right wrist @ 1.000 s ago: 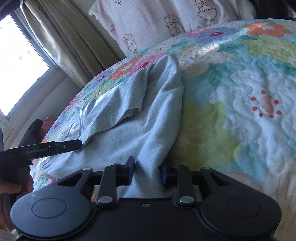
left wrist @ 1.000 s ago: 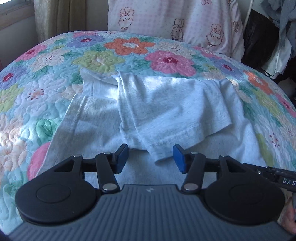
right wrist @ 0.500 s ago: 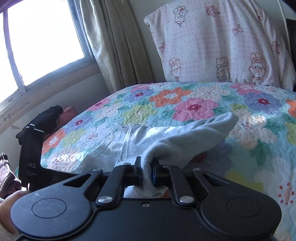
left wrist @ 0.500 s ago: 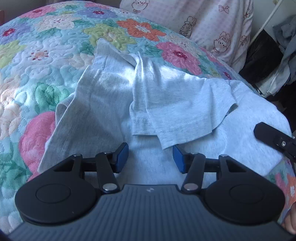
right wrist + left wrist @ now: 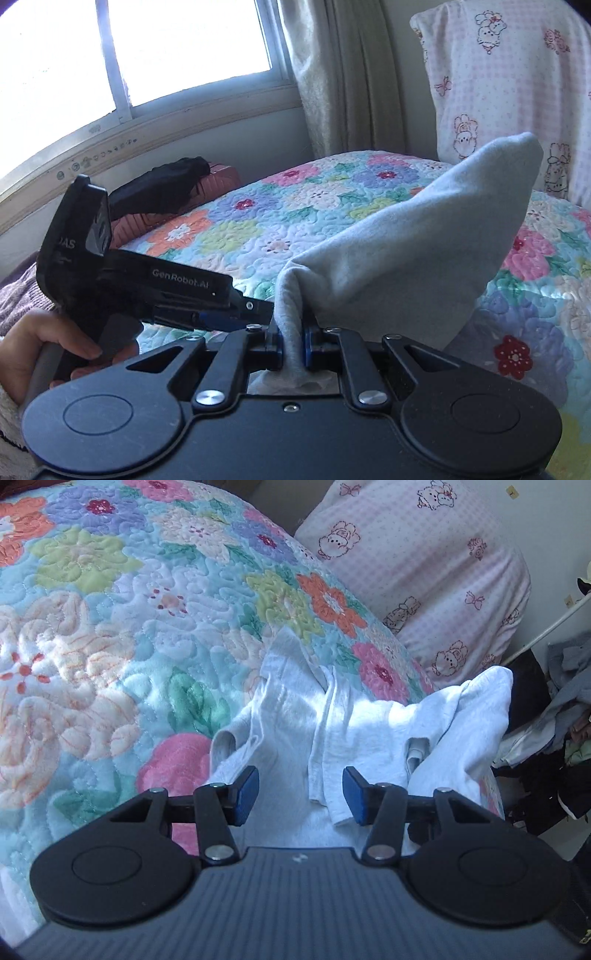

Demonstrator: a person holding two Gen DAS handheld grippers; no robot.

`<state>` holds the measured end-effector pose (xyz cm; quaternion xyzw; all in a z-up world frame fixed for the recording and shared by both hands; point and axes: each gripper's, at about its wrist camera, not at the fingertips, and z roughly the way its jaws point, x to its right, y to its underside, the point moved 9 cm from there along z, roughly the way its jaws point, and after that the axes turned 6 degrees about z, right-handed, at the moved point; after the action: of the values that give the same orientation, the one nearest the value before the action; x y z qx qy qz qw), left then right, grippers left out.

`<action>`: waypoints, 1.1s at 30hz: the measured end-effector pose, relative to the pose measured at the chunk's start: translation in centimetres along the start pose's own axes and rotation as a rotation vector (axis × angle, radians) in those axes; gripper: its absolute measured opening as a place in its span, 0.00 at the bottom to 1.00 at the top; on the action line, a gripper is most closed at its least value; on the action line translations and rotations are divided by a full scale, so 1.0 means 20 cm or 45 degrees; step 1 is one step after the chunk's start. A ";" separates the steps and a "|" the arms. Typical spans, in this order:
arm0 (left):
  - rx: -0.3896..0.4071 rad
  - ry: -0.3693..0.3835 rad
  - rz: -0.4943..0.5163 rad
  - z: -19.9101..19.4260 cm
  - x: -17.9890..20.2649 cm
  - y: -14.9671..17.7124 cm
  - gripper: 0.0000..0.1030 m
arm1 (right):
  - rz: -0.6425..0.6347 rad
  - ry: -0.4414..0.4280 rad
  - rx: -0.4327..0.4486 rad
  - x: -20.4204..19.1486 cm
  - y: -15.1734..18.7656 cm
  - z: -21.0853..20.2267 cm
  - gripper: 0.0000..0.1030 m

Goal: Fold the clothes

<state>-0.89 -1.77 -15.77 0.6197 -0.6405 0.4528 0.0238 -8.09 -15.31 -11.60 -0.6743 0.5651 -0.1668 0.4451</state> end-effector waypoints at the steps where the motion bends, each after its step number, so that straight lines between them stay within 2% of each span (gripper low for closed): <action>1: 0.003 0.024 -0.017 -0.01 -0.02 -0.02 0.49 | -0.011 -0.009 -0.021 -0.01 0.01 0.03 0.13; 3: 0.002 0.097 -0.064 -0.02 -0.05 -0.05 0.49 | -0.032 -0.026 -0.063 -0.03 0.03 0.09 0.13; 7: 0.069 0.167 -0.162 -0.06 -0.06 -0.09 0.49 | -0.031 -0.066 -0.156 -0.05 0.08 0.25 0.13; 13: 0.022 0.210 -0.130 -0.02 -0.04 -0.08 0.53 | -0.034 -0.119 -0.304 -0.08 0.20 0.42 0.13; 15: -0.017 0.206 -0.106 0.02 -0.04 -0.06 0.56 | 0.008 -0.143 -0.302 -0.06 0.22 0.44 0.13; 18: -0.052 0.103 -0.022 0.09 -0.06 -0.02 0.56 | 0.133 -0.181 -0.275 -0.01 0.21 0.40 0.13; 20: -0.070 0.023 0.038 0.11 -0.07 -0.01 0.56 | 0.188 -0.198 -0.246 0.00 0.19 0.34 0.16; 21: -0.067 0.016 0.049 0.11 -0.07 -0.01 0.56 | 0.216 -0.207 -0.232 0.00 0.18 0.30 0.23; 22: -0.064 0.013 0.050 0.10 -0.07 -0.02 0.56 | 0.240 -0.216 -0.215 0.00 0.17 0.27 0.34; 24: -0.047 0.016 0.043 0.08 -0.07 -0.03 0.56 | 0.226 -0.236 -0.128 0.01 0.07 0.16 0.45; 25: -0.025 0.023 0.039 0.06 -0.06 -0.04 0.57 | 0.217 -0.243 -0.088 0.01 0.02 0.10 0.45; 28: 0.038 0.041 0.042 0.01 -0.05 -0.10 0.57 | 0.141 -0.173 -0.031 0.06 -0.17 0.04 0.54; 31: 0.076 0.086 0.049 -0.03 -0.03 -0.13 0.57 | -0.054 0.007 -0.053 0.10 -0.35 0.15 0.54; 33: 0.064 0.116 0.079 -0.02 0.01 -0.12 0.57 | -0.102 0.058 -0.104 0.15 -0.39 0.26 0.54</action>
<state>0.73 -1.14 -14.14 0.5787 -0.6462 0.4970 0.0232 1.42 -16.14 -9.23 -0.7100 0.5540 -0.1767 0.3973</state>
